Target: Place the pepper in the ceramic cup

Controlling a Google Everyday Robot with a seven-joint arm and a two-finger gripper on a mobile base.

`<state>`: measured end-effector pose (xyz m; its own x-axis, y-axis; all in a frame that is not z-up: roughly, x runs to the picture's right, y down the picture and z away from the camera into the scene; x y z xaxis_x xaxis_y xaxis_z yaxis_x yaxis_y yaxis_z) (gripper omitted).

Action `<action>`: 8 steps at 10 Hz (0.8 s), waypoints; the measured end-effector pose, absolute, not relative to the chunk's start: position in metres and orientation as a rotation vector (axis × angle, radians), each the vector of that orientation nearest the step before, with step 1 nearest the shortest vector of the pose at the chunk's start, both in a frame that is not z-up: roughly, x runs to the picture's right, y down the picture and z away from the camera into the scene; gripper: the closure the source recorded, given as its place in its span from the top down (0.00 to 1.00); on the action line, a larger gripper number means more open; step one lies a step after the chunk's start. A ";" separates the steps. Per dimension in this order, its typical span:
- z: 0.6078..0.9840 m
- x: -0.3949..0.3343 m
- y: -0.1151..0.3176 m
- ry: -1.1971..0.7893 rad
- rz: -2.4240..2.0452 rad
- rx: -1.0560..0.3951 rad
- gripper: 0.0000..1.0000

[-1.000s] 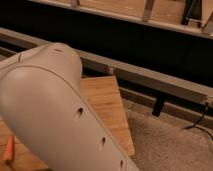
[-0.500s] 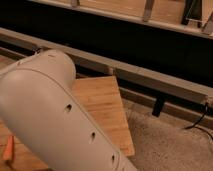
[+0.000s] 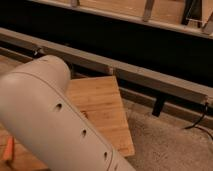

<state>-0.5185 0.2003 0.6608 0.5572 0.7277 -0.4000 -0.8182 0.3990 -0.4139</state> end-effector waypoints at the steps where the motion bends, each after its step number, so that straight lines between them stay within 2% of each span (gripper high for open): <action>1: 0.666 -0.519 0.205 0.163 0.977 -0.616 0.65; 8: 0.682 -0.515 0.243 0.162 0.937 -0.626 0.65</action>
